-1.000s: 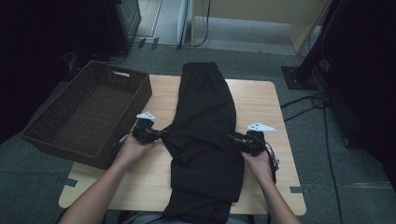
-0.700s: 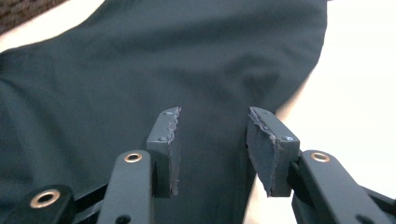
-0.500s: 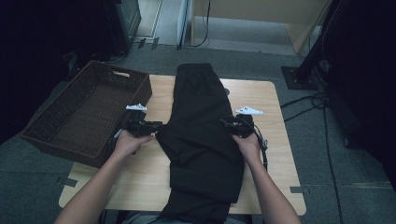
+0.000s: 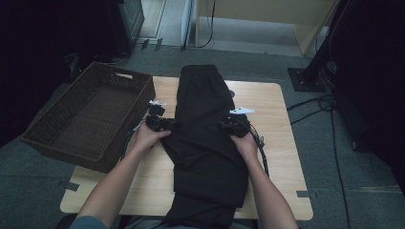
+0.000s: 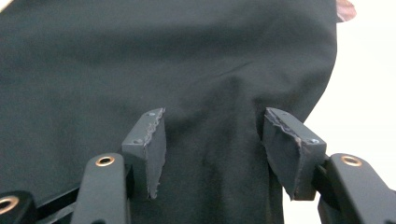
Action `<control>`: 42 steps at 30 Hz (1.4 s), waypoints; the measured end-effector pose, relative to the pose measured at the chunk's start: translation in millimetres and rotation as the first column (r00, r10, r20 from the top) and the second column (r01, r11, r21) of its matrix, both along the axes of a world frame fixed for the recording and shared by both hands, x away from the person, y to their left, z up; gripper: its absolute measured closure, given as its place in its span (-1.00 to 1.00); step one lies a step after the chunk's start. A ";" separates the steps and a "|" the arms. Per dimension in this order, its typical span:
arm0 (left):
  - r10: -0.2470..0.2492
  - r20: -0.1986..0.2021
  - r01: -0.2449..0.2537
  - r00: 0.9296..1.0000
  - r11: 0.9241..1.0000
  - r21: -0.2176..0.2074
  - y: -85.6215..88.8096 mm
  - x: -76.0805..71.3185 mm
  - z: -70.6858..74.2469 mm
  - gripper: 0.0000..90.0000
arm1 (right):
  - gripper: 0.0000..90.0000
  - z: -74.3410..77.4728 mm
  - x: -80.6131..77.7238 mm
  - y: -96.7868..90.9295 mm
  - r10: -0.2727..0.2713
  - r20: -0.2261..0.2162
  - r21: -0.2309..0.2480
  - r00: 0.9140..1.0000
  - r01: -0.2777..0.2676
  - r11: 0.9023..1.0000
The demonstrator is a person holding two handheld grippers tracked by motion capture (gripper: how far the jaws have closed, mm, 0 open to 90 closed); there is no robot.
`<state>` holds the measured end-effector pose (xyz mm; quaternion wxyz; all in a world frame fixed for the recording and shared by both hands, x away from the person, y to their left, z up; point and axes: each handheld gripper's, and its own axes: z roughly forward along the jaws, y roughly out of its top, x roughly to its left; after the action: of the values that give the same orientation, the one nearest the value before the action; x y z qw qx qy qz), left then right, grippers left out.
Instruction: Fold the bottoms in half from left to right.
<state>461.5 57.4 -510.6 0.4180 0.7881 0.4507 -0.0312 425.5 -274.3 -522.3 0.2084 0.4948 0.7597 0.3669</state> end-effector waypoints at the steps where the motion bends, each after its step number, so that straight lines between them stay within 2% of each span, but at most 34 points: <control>1: 0.003 0.001 -0.003 1.000 1.000 -0.007 -0.2 0.7 -0.4 0.24 | -0.02 0.0 -0.6 2.3 0.005 0.007 -0.009 1.000 -0.005 1.000; 3: -0.002 0.009 0.002 1.000 1.000 0.005 -2.4 0.8 -0.3 0.32 | 0.16 0.2 -2.2 4.6 0.005 0.008 -0.004 1.000 -0.005 1.000; 6: -0.011 0.026 0.010 1.000 0.999 0.036 -5.8 -0.1 -0.9 0.59 | 0.74 0.3 -6.8 6.6 0.011 0.011 0.012 1.000 -0.011 1.000; 7: -0.014 0.025 0.013 1.000 0.999 0.040 -6.3 -0.1 -1.1 0.67 | 0.87 0.5 -8.6 7.0 0.019 0.006 0.019 1.000 -0.019 1.000; 8: -0.022 0.026 0.020 0.999 0.999 0.050 -6.5 -0.7 -1.0 0.77 | 0.90 0.5 -10.7 6.8 0.027 0.004 0.022 1.000 -0.027 0.999; 11: -0.047 0.027 0.045 0.999 0.997 0.055 -6.6 -5.2 -0.2 0.96 | 0.94 2.4 -19.4 2.1 0.021 -0.037 0.061 0.999 -0.019 0.998; 13: -0.082 0.024 0.080 0.996 0.995 0.055 -6.1 -11.3 -0.3 0.98 | 0.94 5.2 -30.9 -2.9 0.032 -0.076 0.071 0.997 -0.027 0.997; 18: -0.157 0.006 0.157 0.988 0.986 0.050 -3.5 -38.1 1.2 0.98 | 0.93 8.0 -67.3 -7.7 0.078 -0.109 0.068 0.991 -0.071 0.995; 23: -0.189 -0.024 0.189 0.982 0.982 0.028 2.0 -69.7 -0.3 0.96 | 0.92 9.0 -103.9 -8.9 0.117 -0.161 0.122 0.980 -0.098 0.988; 25: -0.209 -0.036 0.210 0.977 0.977 0.024 4.7 -81.4 -0.9 0.96 | 0.91 9.7 -116.6 -7.7 0.133 -0.185 0.144 0.974 -0.107 0.984; 28: -0.220 -0.048 0.221 0.974 0.975 0.015 8.7 -92.4 0.0 0.89 | 0.88 10.1 -128.9 -6.2 0.162 -0.176 0.144 0.971 -0.138 0.980; 31: -0.203 -0.047 0.203 0.978 0.979 0.003 11.3 -90.1 4.2 0.78 | 0.66 13.9 -123.5 -9.4 0.175 -0.151 0.177 0.973 -0.147 0.973; 34: -0.182 -0.031 0.182 0.983 0.983 -0.019 13.2 -82.5 11.3 0.62 | 0.51 20.4 -113.7 -11.3 0.171 -0.125 0.179 0.977 -0.148 0.973; 36: -0.171 -0.014 0.170 0.985 0.985 -0.040 13.3 -74.7 17.7 0.56 | 0.51 26.6 -106.6 -13.1 0.164 -0.091 0.184 0.982 -0.145 0.972; 38: -0.157 0.001 0.157 0.988 0.987 -0.032 10.2 -64.6 24.9 0.52 | 0.51 32.0 -95.7 -13.4 0.153 -0.070 0.193 0.986 -0.137 0.972; 42: -0.141 0.034 0.143 0.989 0.989 -0.034 -2.7 -42.7 33.1 0.53 | 0.58 34.5 -68.5 -6.3 0.138 -0.062 0.202 0.989 -0.123 0.972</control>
<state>418.8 54.7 -477.5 0.4362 0.8108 0.3862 -0.0569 357.0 -280.6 -487.8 0.1051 0.4755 0.7578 0.4344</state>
